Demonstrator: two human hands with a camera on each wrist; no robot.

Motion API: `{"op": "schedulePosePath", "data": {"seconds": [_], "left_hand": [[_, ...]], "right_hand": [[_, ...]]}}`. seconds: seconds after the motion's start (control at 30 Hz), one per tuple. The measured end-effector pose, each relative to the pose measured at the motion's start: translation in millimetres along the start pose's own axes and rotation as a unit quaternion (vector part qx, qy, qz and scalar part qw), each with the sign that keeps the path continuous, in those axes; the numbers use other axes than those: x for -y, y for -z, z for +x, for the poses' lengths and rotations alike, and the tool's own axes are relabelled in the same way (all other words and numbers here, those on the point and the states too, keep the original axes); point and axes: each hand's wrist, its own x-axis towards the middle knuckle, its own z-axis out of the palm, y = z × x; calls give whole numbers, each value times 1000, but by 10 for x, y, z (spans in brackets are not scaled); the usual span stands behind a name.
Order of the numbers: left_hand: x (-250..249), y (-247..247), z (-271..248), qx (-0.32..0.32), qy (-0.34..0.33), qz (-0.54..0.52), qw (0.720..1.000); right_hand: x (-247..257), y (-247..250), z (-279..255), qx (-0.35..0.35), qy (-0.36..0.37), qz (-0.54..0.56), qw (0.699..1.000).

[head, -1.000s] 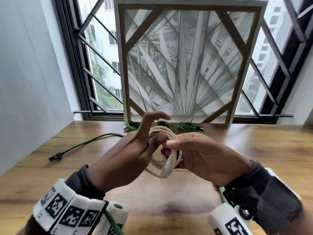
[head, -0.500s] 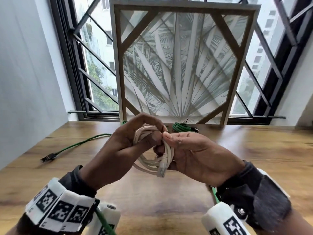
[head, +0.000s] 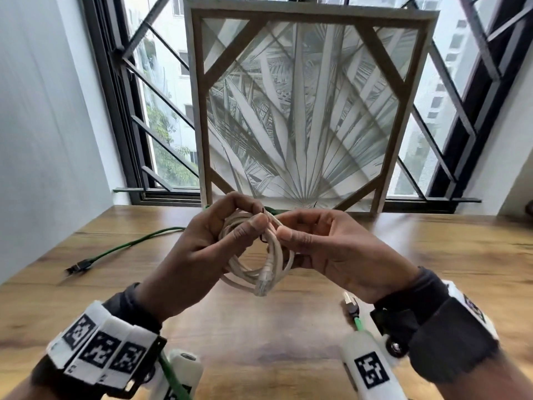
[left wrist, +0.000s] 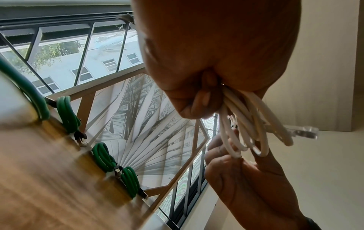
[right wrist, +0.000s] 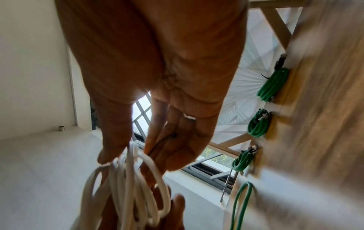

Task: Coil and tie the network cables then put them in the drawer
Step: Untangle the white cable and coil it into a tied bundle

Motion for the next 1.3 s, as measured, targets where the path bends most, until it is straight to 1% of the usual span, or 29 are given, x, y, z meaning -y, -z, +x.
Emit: {"op": "schedulePosePath", "data": {"seconds": [0.13,0.2,0.27,0.4,0.5,0.63,0.7,0.77,0.9,1.1,1.2,1.3], "left_hand": [[-38,3,0,-22,21,-30,999],[-48,-1,0,-17,15,-30,999],[-39,8,6,-5,16,-31,999],[-28,18,20,5,30,-6,1000],[-28,8,20,-9,24,5,1000],[-25,15,11,-14,14,19,1000],[-40,10,14,-7,11,19,1000],[-55,2,15,0,11,22,1000],[-84,1,7,3,27,11,1000],[-98,13,0,10,48,-8,999],[-100,19,0,6,60,-26,998],[-119,27,4,-8,82,-45,996]], "right_hand": [[17,95,-35,26,31,11,999],[19,104,-40,28,44,7,999],[23,80,-35,-3,63,-8,998],[48,9,-14,-89,137,-69,984],[82,-34,-1,-130,168,-32,977],[16,-103,34,-143,159,51,976],[-43,-141,57,-135,147,112,973],[-89,-179,69,-128,140,144,971],[-130,-217,72,-128,147,138,971],[-93,-203,63,-142,165,89,972],[-107,-220,74,-127,152,87,976],[-107,-228,74,-104,137,120,978]]}}
